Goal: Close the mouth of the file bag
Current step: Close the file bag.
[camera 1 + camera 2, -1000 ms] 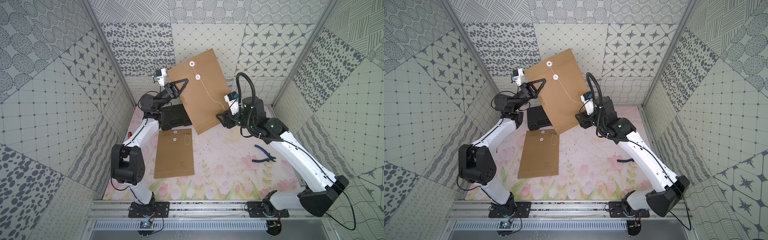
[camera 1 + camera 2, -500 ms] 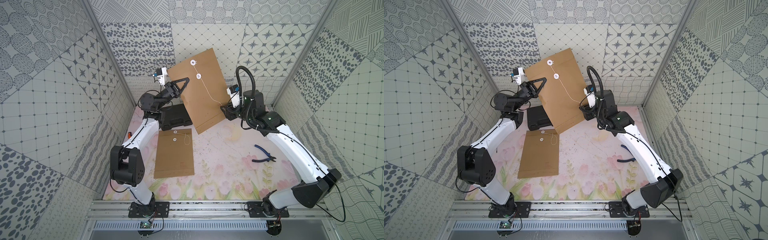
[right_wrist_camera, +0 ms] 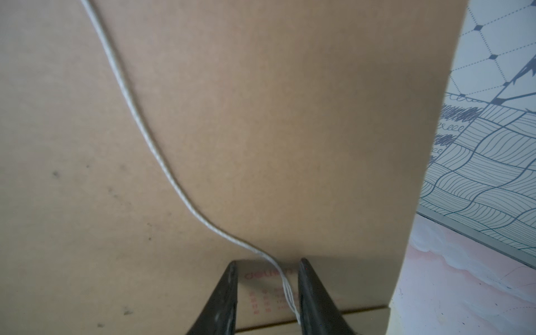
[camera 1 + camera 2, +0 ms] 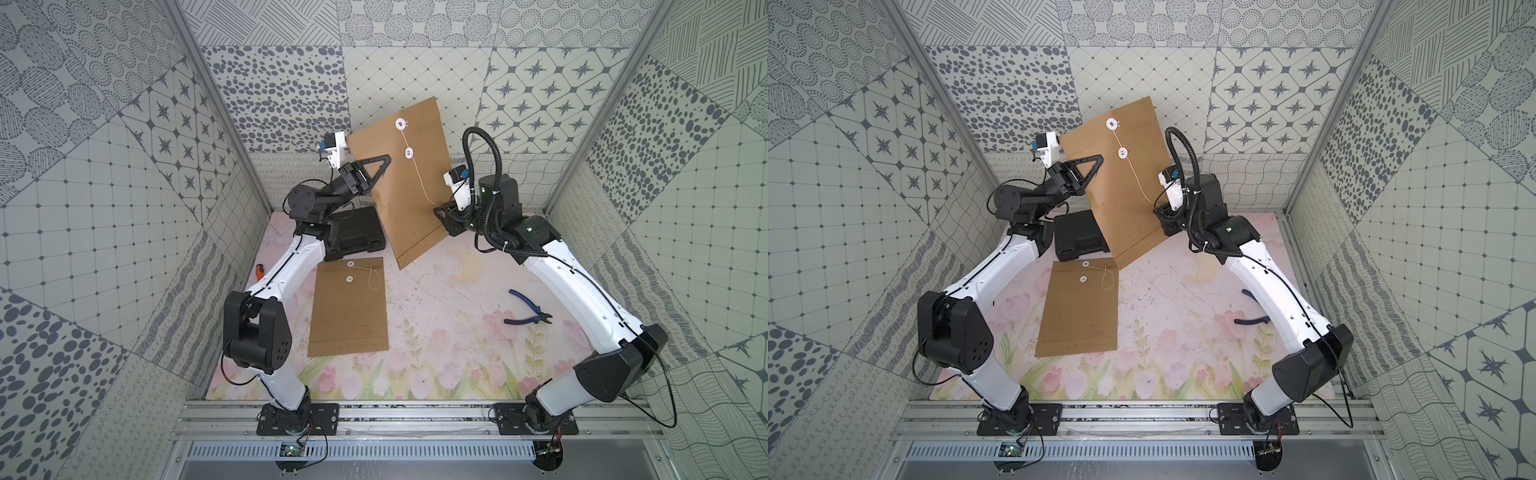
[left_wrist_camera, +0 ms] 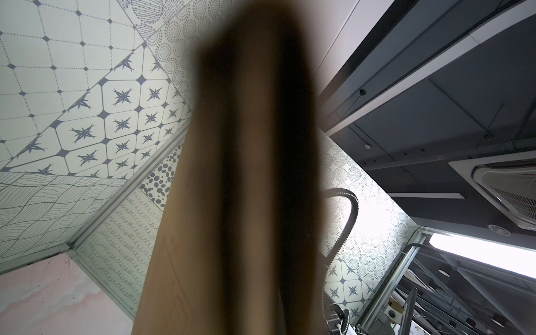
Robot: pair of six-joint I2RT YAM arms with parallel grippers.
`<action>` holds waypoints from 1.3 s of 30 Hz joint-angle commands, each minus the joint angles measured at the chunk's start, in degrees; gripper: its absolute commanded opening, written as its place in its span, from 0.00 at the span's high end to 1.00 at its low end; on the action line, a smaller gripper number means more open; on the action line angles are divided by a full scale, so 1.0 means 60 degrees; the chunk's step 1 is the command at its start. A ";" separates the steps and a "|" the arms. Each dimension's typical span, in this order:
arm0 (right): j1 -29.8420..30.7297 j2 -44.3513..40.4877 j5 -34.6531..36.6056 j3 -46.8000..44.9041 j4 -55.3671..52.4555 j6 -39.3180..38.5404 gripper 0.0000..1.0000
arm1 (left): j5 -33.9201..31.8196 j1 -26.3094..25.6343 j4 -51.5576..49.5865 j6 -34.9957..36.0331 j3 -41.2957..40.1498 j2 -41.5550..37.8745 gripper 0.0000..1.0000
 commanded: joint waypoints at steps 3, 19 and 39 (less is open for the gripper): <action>-0.0146 0.0025 -0.0387 -0.0243 0.0734 -0.0063 0.71 | 0.0430 -0.0204 0.0418 -0.0180 0.0462 0.0052 1.00; -0.0619 0.0255 -0.1600 -0.0812 0.1526 0.0217 0.70 | 0.0712 -0.0424 -0.0023 -0.0078 0.0954 0.0175 1.00; -0.0618 0.0597 -0.2355 -0.0852 0.2267 0.0543 0.80 | 0.1027 -0.0703 -0.0148 -0.0137 0.1282 0.0272 1.00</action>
